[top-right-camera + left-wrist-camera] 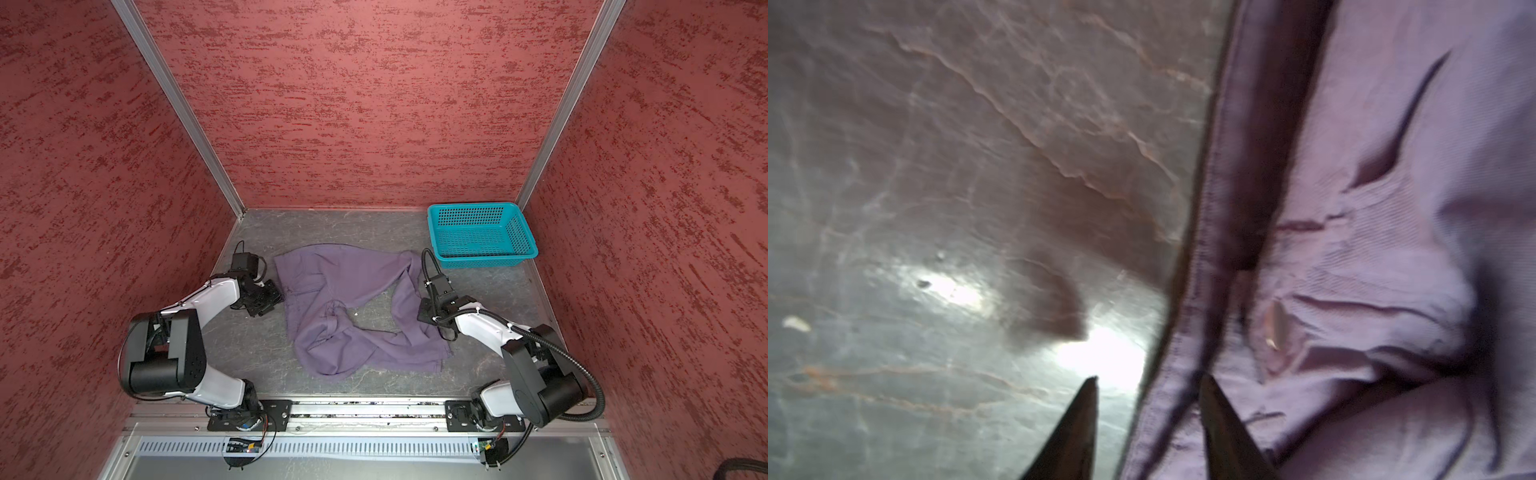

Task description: Fold and stack the trousers

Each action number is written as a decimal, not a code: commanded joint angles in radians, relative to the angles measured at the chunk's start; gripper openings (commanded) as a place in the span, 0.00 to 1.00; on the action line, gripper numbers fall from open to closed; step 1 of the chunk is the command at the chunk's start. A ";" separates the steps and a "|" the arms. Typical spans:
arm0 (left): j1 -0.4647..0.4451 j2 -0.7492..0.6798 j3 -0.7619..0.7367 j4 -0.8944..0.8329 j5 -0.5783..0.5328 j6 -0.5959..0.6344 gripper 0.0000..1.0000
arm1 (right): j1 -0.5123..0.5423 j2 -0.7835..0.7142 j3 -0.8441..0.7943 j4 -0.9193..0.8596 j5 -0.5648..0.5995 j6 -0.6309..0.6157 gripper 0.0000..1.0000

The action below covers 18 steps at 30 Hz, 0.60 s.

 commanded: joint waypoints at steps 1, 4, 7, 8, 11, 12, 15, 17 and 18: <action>0.048 0.005 -0.014 0.038 0.046 0.002 0.21 | -0.016 -0.063 0.058 -0.029 0.077 -0.005 0.00; 0.068 -0.003 -0.021 0.041 0.049 -0.005 0.12 | -0.030 -0.181 0.172 -0.186 0.222 -0.055 0.00; 0.071 -0.002 -0.023 0.046 0.037 -0.011 0.10 | -0.032 -0.298 0.330 -0.336 0.408 -0.124 0.00; 0.072 -0.001 -0.025 0.047 0.041 -0.015 0.09 | -0.033 -0.333 0.384 -0.378 0.474 -0.149 0.00; 0.072 -0.013 -0.038 0.049 0.048 -0.017 0.09 | -0.038 -0.402 0.495 -0.435 0.645 -0.211 0.00; 0.072 -0.020 -0.047 0.053 0.046 -0.016 0.10 | -0.039 -0.412 0.510 -0.437 0.683 -0.227 0.00; 0.071 -0.033 -0.065 0.051 0.050 -0.020 0.13 | -0.050 -0.413 0.513 -0.445 0.761 -0.246 0.00; 0.062 -0.040 -0.060 0.037 0.058 -0.016 0.23 | -0.063 -0.395 0.473 -0.444 0.784 -0.235 0.16; 0.056 -0.045 -0.058 0.031 0.058 -0.010 0.31 | -0.074 -0.381 0.451 -0.445 0.782 -0.225 0.25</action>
